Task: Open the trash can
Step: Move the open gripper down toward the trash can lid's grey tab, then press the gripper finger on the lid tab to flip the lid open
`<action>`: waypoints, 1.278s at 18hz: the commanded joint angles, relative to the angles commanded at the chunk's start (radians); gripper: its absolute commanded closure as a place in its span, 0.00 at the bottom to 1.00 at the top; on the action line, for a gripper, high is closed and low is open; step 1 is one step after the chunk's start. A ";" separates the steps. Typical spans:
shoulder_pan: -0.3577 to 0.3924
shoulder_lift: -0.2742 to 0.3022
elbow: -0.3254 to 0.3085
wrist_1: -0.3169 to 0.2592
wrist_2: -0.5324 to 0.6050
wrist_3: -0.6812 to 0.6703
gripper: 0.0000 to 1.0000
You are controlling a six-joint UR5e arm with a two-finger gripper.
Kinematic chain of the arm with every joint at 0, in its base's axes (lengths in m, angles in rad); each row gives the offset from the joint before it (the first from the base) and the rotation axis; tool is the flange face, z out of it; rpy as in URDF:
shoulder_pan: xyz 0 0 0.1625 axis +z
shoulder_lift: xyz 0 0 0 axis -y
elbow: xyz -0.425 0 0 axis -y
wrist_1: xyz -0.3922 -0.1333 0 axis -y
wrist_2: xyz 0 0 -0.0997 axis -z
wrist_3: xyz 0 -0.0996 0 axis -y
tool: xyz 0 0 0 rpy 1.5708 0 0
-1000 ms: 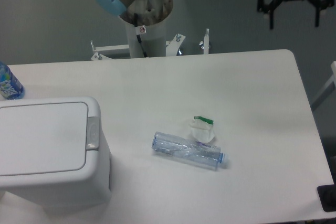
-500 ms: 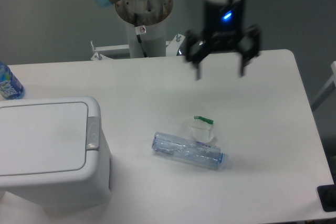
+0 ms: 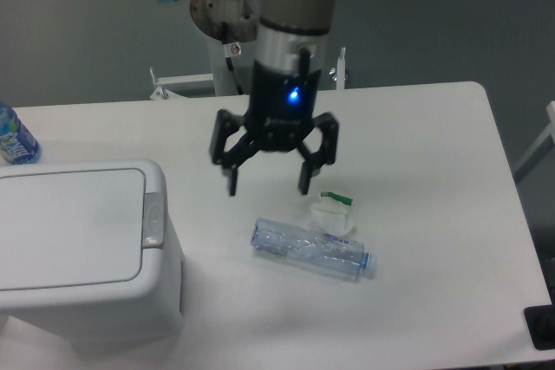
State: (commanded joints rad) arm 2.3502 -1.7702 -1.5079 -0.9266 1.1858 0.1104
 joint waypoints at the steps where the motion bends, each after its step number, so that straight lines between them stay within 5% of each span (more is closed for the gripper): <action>1: -0.011 -0.008 0.000 0.002 0.002 0.000 0.00; 23: -0.063 -0.020 -0.017 0.009 0.005 -0.006 0.00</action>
State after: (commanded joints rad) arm 2.2872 -1.7902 -1.5248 -0.9173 1.1904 0.1043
